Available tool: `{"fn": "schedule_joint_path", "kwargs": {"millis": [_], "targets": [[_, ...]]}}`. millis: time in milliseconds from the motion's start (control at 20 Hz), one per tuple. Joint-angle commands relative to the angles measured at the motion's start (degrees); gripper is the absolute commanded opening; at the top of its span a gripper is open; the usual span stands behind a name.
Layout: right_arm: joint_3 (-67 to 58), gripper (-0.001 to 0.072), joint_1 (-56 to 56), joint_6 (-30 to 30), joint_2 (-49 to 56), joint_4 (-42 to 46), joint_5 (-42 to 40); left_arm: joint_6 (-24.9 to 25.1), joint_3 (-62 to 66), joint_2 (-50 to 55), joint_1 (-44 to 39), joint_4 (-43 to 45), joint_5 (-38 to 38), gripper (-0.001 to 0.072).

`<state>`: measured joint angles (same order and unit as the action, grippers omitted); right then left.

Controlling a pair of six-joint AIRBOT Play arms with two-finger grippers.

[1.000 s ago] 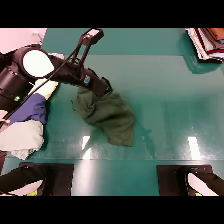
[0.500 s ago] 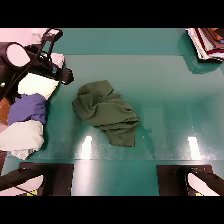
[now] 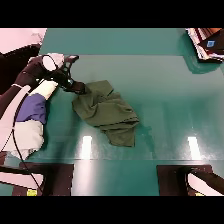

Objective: Fold the shirts.

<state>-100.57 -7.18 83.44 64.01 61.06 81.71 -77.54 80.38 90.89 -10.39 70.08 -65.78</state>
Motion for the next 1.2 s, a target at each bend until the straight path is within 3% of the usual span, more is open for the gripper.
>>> {"fn": "schedule_joint_path", "kwargs": {"millis": [0, 400, 1050, 1150], "targets": [[0.0, 0.0016, -0.2, 0.1, 0.4, 0.0, 0.3, 1.6, 0.1, 2.5, 0.1, -1.6, 2.0, 0.0492], [0.0, 0.0016, -0.2, 0.2, 0.4, 0.0, 2.4, -0.7, 0.1, 3.1, 0.1, 2.2, 16.9, 0.0493], [0.0, 0.0016, -0.2, 0.2, 0.4, 0.0, 2.9, -5.6, 0.0, 7.6, 0.1, 3.5, 14.7, 0.0473], [0.0, 0.0015, -0.2, 0.2, 0.4, 0.0, 3.0, -5.6, 0.1, 7.5, 0.1, 3.7, 14.0, 0.0029]]}}
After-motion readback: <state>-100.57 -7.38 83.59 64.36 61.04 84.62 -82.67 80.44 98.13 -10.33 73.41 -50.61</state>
